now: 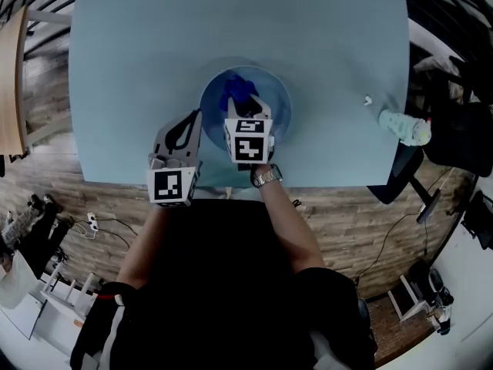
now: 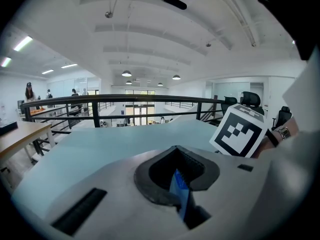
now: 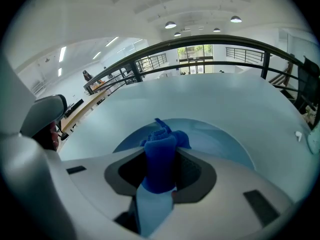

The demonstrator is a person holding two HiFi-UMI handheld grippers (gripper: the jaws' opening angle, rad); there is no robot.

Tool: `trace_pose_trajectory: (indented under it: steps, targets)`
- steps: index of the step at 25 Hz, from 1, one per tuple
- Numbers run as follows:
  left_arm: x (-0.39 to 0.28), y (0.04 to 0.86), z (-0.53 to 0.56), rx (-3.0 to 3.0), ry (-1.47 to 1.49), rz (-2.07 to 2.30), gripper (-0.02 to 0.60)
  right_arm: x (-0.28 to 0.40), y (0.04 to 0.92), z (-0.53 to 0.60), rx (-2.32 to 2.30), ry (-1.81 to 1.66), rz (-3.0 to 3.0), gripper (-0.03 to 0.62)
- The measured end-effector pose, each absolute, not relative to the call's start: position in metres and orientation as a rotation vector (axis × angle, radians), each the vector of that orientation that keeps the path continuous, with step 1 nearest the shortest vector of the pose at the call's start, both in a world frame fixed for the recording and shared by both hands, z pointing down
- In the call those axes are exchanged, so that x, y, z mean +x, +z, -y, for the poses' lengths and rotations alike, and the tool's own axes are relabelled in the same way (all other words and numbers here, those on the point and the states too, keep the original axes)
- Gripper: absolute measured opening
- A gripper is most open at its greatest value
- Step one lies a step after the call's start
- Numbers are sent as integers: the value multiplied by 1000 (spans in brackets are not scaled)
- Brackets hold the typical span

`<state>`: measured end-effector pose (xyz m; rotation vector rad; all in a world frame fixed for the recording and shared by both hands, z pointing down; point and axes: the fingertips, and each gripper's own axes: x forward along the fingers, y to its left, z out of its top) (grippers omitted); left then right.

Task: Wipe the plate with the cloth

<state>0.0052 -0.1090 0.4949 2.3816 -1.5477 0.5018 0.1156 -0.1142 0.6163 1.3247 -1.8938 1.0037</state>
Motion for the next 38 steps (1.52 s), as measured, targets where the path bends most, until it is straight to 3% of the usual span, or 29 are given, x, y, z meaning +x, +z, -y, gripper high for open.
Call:
trace_pose_trajectory:
  steps: [18, 38]
  targets:
    - [-15, 496, 100, 2315, 538, 1595, 2, 71, 629, 107, 1184, 999, 1933, 120]
    - [24, 498, 105, 2425, 513, 1492, 0, 125, 632, 109, 1308, 1031, 1865, 120]
